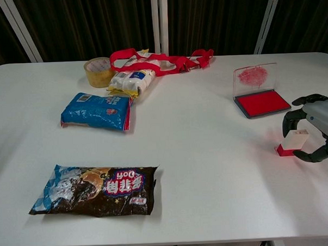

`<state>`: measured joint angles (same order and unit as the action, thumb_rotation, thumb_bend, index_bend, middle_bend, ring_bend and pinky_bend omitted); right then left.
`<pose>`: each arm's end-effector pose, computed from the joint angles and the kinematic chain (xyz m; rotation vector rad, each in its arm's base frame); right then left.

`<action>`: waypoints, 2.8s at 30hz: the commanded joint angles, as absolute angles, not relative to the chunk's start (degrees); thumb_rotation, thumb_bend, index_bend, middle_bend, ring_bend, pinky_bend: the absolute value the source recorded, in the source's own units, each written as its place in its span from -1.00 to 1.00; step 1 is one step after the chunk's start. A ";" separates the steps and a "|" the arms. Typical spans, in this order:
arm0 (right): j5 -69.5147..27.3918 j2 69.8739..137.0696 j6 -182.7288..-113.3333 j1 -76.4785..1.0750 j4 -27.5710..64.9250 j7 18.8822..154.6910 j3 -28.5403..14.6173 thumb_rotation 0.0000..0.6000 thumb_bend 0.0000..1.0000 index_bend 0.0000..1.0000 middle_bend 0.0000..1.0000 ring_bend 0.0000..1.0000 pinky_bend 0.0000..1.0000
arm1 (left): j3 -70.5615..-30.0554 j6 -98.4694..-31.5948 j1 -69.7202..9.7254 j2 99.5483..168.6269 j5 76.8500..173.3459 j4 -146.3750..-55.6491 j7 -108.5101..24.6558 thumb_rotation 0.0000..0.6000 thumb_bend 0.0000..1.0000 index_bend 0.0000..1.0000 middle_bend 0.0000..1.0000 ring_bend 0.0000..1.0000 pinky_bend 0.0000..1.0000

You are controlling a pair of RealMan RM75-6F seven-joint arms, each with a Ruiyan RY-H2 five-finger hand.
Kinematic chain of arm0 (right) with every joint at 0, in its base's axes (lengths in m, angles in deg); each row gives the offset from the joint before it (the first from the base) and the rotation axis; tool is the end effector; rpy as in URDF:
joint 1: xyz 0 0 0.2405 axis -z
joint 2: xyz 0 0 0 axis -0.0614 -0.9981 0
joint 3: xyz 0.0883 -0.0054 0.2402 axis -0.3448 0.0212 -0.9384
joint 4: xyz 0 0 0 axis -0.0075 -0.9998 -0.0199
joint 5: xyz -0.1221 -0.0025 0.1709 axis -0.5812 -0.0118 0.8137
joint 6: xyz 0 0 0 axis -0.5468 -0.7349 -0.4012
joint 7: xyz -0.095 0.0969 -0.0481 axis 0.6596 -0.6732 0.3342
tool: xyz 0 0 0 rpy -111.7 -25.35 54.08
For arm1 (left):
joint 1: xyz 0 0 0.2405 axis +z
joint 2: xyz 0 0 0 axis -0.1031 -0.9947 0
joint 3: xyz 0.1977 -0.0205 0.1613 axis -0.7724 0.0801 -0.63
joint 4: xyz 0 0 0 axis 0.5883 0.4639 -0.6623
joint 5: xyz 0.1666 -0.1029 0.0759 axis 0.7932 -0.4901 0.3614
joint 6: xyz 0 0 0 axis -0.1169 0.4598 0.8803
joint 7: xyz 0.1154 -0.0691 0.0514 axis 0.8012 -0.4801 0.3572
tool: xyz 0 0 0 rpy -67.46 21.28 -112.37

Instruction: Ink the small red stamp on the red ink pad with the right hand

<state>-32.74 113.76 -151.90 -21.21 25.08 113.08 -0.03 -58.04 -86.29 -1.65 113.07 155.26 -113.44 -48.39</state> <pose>-0.2591 -0.2328 -0.0270 1.6775 -0.9723 0.7175 -0.3209 0.1893 0.1735 -1.5175 -0.8179 -0.9159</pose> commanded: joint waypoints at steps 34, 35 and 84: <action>-34.19 114.81 -153.91 -21.83 23.98 112.42 -0.62 1.00 -0.36 0.25 0.08 -0.65 -1.00 | -58.03 -85.84 -1.61 112.96 154.49 -113.36 -48.60 0.50 -0.87 -0.78 -0.73 -0.72 -0.51; -34.66 114.24 -154.55 -21.75 24.67 112.19 -0.75 1.00 -0.35 0.26 0.08 -0.65 -1.00 | -58.00 -85.77 -1.66 112.95 154.46 -113.37 -48.64 0.50 -0.87 -0.78 -0.73 -0.72 -0.51; -16.93 115.91 -130.13 -42.84 5.23 105.88 -11.76 1.00 -0.30 0.42 0.20 0.40 0.76 | -57.80 -80.26 -3.91 114.68 151.77 -110.78 -49.28 0.50 -0.87 -0.78 -0.74 -0.72 -0.50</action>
<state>-17.20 115.74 -130.32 -42.67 5.50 105.68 -11.87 -57.81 -80.25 -3.91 114.67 151.78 -110.79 -49.28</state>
